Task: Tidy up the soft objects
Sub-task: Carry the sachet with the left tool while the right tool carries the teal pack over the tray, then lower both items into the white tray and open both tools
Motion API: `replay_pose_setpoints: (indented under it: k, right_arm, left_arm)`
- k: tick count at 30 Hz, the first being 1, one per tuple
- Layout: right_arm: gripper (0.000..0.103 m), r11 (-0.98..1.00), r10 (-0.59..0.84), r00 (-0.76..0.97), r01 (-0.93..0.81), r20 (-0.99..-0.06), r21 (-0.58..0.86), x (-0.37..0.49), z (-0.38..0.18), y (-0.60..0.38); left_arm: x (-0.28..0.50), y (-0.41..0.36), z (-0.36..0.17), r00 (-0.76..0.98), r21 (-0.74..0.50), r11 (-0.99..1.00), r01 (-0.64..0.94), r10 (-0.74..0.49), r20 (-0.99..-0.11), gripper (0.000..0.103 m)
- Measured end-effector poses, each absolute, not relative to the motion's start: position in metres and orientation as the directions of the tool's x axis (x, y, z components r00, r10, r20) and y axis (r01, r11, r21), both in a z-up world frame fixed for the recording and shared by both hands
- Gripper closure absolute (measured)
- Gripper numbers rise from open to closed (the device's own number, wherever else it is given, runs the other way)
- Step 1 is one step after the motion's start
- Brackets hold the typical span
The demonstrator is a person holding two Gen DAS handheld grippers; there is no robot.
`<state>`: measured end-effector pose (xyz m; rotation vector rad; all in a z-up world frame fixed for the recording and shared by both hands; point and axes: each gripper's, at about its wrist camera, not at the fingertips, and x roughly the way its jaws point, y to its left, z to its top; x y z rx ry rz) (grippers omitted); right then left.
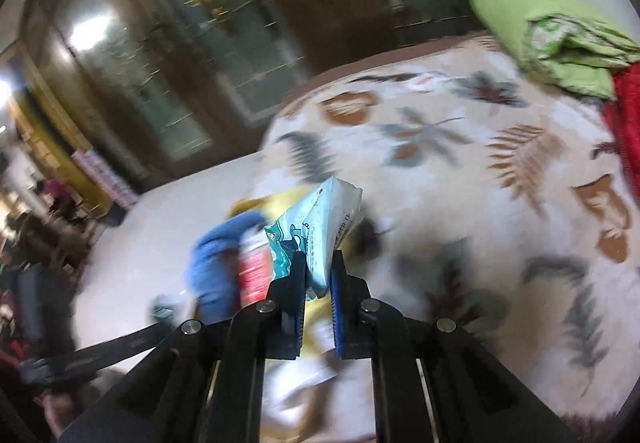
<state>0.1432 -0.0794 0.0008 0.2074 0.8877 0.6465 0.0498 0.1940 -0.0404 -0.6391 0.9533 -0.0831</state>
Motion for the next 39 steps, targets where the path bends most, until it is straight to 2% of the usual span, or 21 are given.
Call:
replay_pose_setpoints:
  k: [6,11,15,19,21,22,24,26,28,29,30,32,36,39]
  right_arm:
    - [0.094,0.763,0.629,0.373,-0.464,-0.682,0.450,0.129,-0.021,-0.018]
    - [0.094,0.773,0.614,0.331,-0.436,-0.716,0.461,0.140,-0.050,0.010]
    - [0.092,0.796,0.575,0.347,-0.447,-0.741,0.409,0.138,-0.059,0.022]
    - [0.088,0.804,0.562,0.369,-0.453,-0.740,0.385,0.132,-0.061,0.021]
    - [0.082,0.800,0.569,0.366,-0.454,-0.736,0.392,0.131,-0.063,0.021]
    - [0.079,0.800,0.569,0.369,-0.454,-0.735,0.391,0.132,-0.063,0.020]
    - [0.076,0.806,0.565,0.382,-0.448,-0.731,0.388,0.131,-0.062,0.016]
    - [0.066,0.801,0.580,0.399,-0.434,-0.710,0.411,0.129,-0.056,0.007]
    - [0.047,0.805,0.585,0.440,-0.420,-0.681,0.420,0.124,-0.046,-0.006]
    - [0.045,0.806,0.585,0.456,-0.422,-0.671,0.415,0.121,-0.042,-0.010]
    - [0.043,0.804,0.588,0.468,-0.424,-0.660,0.416,0.118,-0.038,-0.015]
    - [0.042,0.811,0.579,0.478,-0.421,-0.660,0.407,0.113,-0.034,-0.022]
    - [0.042,0.818,0.569,0.487,-0.415,-0.662,0.398,0.103,-0.034,-0.033]
    - [0.042,0.821,0.567,0.489,-0.401,-0.663,0.406,0.096,-0.032,-0.044]
  left_arm:
    - [0.059,0.195,-0.057,0.562,-0.440,0.873,-0.210,-0.260,-0.785,0.086]
    - [0.067,0.196,-0.066,0.582,-0.396,0.893,-0.214,-0.209,-0.786,0.086]
    - [0.072,0.194,-0.070,0.609,-0.374,0.901,-0.221,-0.172,-0.774,0.085]
    - [0.078,0.192,-0.076,0.618,-0.359,0.907,-0.222,-0.154,-0.771,0.082]
    - [0.079,0.189,-0.077,0.634,-0.343,0.916,-0.208,-0.141,-0.760,0.081]
    - [0.081,0.187,-0.078,0.641,-0.335,0.920,-0.202,-0.134,-0.756,0.078]
    - [0.084,0.185,-0.081,0.638,-0.326,0.925,-0.194,-0.133,-0.758,0.065]
    - [0.083,0.187,-0.081,0.644,-0.373,0.913,-0.164,-0.187,-0.741,0.064]
    - [0.076,0.187,-0.071,0.680,-0.409,0.903,-0.134,-0.216,-0.700,0.051]
    - [0.071,0.184,-0.065,0.703,-0.392,0.912,-0.123,-0.198,-0.683,0.035]
    - [0.067,0.180,-0.061,0.716,-0.364,0.923,-0.121,-0.173,-0.676,0.025]
    - [0.060,0.167,-0.057,0.742,-0.305,0.948,-0.096,-0.136,-0.656,0.024]
    - [0.049,0.145,-0.055,0.732,-0.220,0.974,-0.050,-0.114,-0.672,0.024]
    - [0.036,0.136,-0.055,0.728,-0.166,0.983,-0.083,-0.054,-0.683,0.024]
